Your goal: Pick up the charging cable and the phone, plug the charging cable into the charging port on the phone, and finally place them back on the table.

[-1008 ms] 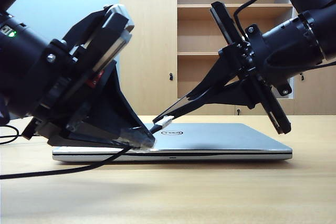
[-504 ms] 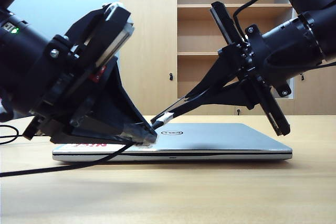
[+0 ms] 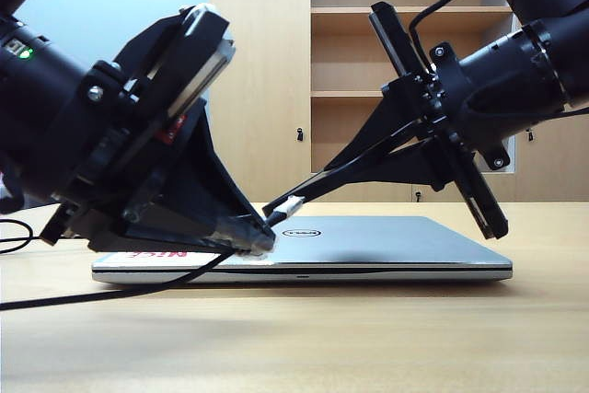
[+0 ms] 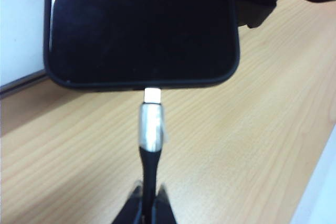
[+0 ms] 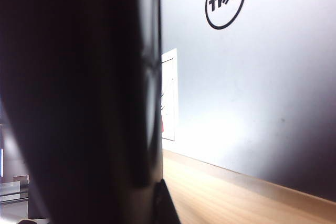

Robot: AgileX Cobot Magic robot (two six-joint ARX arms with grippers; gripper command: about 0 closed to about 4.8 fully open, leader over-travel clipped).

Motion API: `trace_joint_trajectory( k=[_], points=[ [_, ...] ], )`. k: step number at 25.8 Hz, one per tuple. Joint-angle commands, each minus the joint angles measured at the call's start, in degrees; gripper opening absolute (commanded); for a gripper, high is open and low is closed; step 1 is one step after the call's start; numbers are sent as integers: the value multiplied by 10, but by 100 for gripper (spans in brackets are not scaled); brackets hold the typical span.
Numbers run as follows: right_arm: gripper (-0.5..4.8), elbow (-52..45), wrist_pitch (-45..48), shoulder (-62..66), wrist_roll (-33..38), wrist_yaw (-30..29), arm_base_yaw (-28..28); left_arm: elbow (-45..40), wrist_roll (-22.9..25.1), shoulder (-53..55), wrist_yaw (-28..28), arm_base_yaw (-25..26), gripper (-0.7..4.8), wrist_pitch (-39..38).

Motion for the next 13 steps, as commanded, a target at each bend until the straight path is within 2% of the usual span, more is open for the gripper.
trace_joint_trajectory(
  k=[1, 13],
  points=[
    [-5, 4, 28, -4, -17, -18, 0, 1, -9, -1, 0, 0, -6, 10],
    [-5, 4, 38, -4, -31, -33, 1, 1, -17, -1, 0, 1, -6, 35]
  ],
)
